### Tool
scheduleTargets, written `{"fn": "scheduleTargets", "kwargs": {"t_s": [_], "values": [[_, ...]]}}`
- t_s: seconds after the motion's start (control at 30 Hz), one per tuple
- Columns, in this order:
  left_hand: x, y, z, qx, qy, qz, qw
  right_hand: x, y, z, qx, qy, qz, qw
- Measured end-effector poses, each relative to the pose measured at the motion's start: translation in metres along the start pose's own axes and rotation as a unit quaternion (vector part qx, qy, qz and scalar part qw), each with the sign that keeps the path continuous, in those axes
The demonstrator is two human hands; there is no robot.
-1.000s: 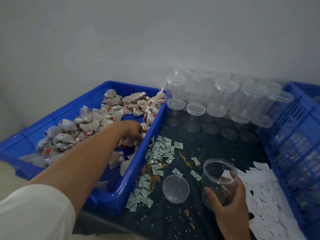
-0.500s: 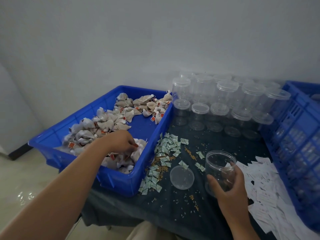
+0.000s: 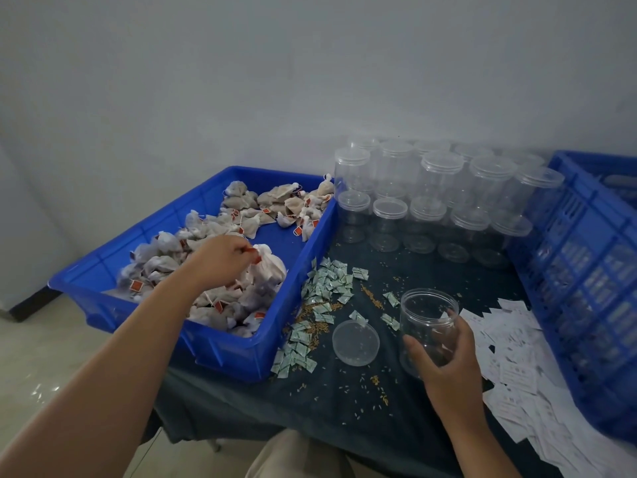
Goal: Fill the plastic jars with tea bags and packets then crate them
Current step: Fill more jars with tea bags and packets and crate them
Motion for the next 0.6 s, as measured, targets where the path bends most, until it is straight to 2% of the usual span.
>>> {"fn": "scheduleTargets", "kwargs": {"t_s": [0.17, 0.27, 0.4, 0.53, 0.6], "values": [[-0.004, -0.016, -0.017, -0.038, -0.035, -0.054, 0.997, 0.001, 0.001, -0.001, 0.005, -0.011, 0.003, 1.000], [-0.010, -0.020, -0.036, -0.096, -0.070, -0.049, 0.992, 0.003, 0.002, -0.003, 0.011, -0.018, 0.005, 1.000], [-0.021, -0.027, -0.067, -0.087, -0.068, -0.095, 0.989, 0.004, 0.002, -0.004, 0.017, -0.027, 0.005, 0.999], [-0.023, -0.030, -0.094, -0.176, -0.063, -0.100, 0.977, 0.004, 0.004, -0.002, 0.026, -0.046, 0.011, 0.999], [-0.021, -0.028, -0.107, -0.270, -0.077, -0.079, 0.957, 0.004, 0.005, -0.002, 0.030, -0.056, 0.024, 0.998]]}}
Point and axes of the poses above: each hand's wrist, its own x-axis towards the middle knuckle, its own y-axis out of the palm, z = x × y, the point moved 3 cm from there along x, towards the middle knuckle, and after that the axes turned 15 degrees about -x, right-handed, at the moved point
